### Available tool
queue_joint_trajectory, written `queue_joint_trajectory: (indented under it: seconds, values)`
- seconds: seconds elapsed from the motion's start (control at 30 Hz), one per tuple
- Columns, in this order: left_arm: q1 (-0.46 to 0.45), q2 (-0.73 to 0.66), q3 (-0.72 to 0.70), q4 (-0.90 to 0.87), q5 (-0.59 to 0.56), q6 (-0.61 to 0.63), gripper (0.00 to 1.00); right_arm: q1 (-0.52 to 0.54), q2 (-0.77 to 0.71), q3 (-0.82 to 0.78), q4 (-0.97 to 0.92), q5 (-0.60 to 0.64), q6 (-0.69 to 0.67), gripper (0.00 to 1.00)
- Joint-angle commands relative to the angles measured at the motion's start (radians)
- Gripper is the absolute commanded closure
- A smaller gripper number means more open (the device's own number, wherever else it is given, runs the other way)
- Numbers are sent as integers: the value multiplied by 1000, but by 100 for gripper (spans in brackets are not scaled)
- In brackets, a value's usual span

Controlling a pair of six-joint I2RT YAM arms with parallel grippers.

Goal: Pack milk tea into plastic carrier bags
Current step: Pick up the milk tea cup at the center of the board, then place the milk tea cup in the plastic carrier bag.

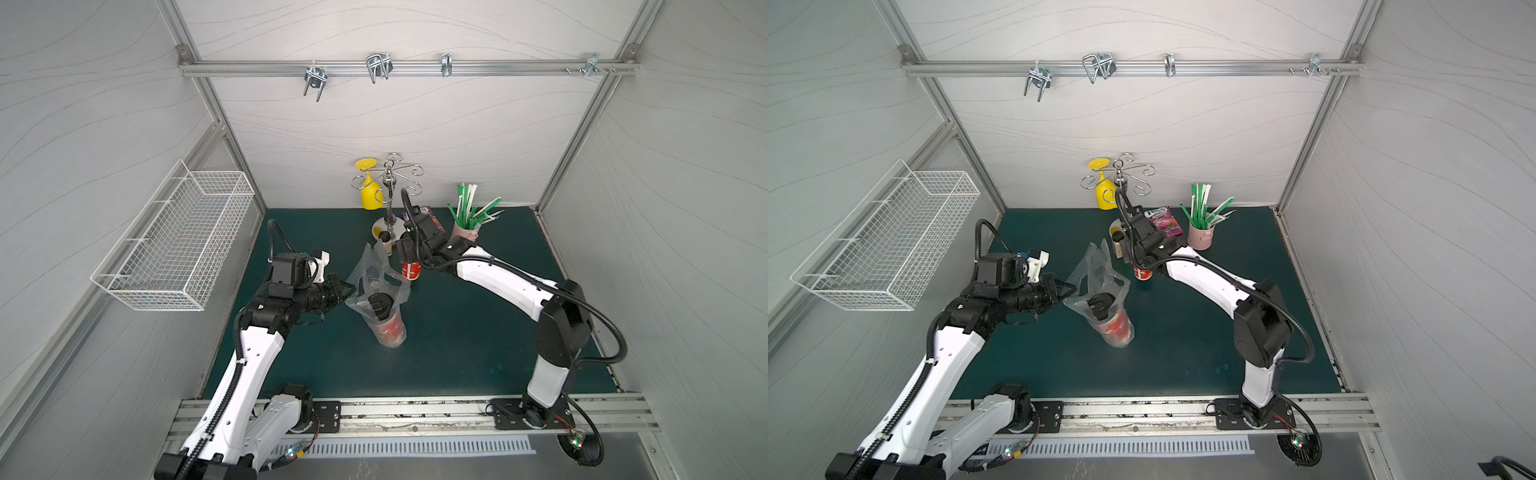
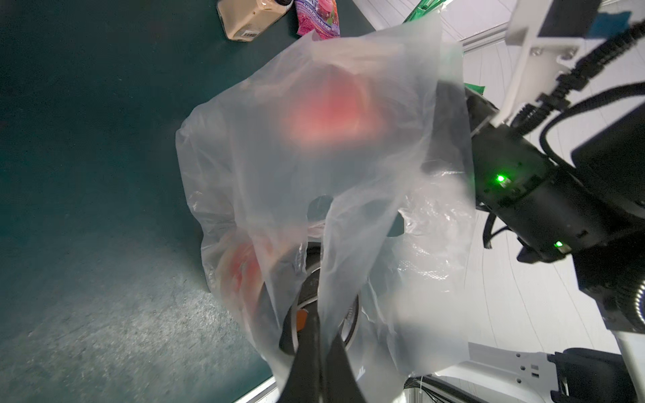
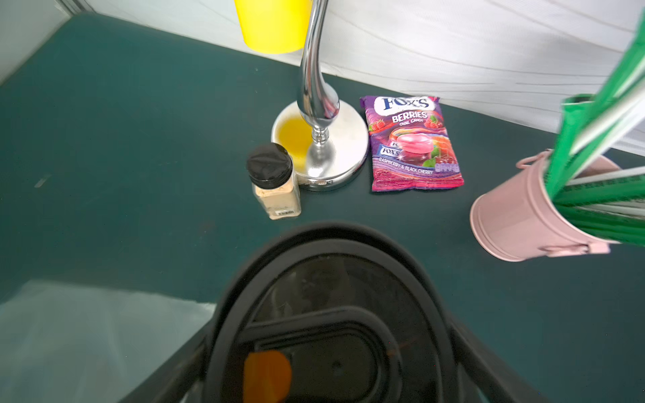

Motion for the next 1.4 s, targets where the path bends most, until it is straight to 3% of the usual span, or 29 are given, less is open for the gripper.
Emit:
queue_joint_trajectory:
  seconds: [0.0, 0.3, 0.53, 0.83, 1.17, 1.37]
  values:
    - [4, 10, 46, 55, 25, -14, 100, 10, -109, -64, -42, -20, 4, 11]
    - [4, 28, 61, 93, 46, -40, 100, 34, -430, -143, -180, -93, 11, 17]
    - [1, 36, 46, 93, 50, -40, 100, 72, -507, 34, -286, -168, -61, 20]
    - [-12, 36, 54, 89, 30, -44, 100, 178, -428, 287, -276, -273, -147, 21]
    - [-19, 24, 63, 78, 14, -56, 100, 202, -244, 328, -180, -306, -181, 20]
    - [-19, 17, 53, 88, 13, -71, 100, 164, -139, 352, -163, -321, -177, 20]
